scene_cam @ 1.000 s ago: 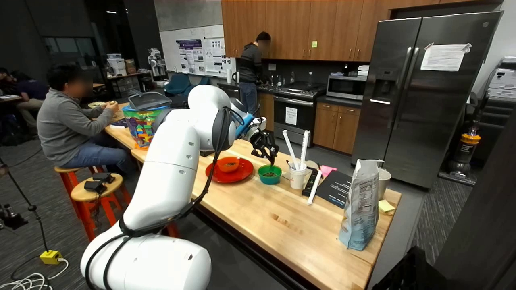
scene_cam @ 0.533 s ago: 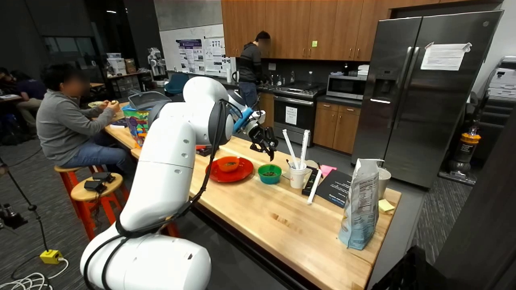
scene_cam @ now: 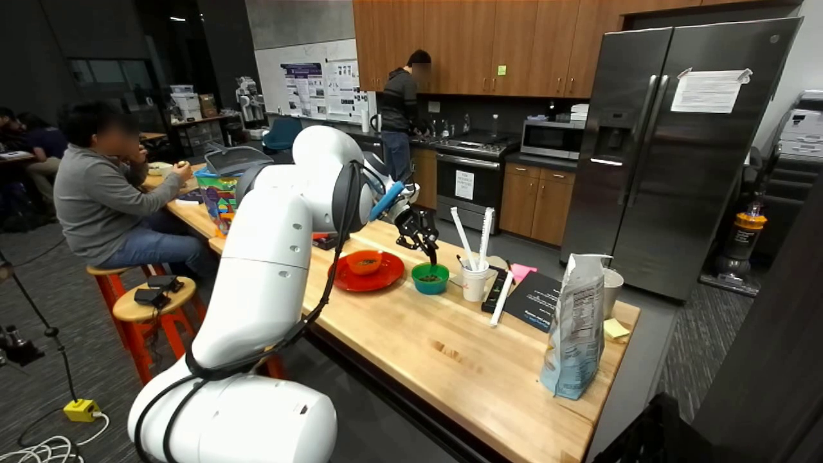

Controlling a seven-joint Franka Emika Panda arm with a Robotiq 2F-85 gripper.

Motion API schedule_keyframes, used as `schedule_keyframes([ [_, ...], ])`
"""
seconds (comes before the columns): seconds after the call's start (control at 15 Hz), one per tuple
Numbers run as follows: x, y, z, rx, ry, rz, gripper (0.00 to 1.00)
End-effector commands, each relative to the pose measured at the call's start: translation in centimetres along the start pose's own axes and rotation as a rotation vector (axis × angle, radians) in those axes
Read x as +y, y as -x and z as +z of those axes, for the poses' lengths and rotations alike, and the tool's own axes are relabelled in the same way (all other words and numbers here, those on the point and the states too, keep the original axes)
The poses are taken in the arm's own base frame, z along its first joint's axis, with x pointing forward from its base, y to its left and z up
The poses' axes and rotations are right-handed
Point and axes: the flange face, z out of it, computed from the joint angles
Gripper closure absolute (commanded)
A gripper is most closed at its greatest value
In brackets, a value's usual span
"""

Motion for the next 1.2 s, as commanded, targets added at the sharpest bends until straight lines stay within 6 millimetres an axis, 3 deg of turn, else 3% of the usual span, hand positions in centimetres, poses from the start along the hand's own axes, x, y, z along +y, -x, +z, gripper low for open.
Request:
schedule_keyframes([
  [0.0,-0.2,-0.3,-0.7,0.058,-0.029,-0.048,0.94],
  [0.6,-3.1,-0.4,-4.2,0.249,-0.113,-0.231,0.94],
  [1.13,-8.1,2.0,-7.6,0.325,-0.147,-0.387,0.94],
])
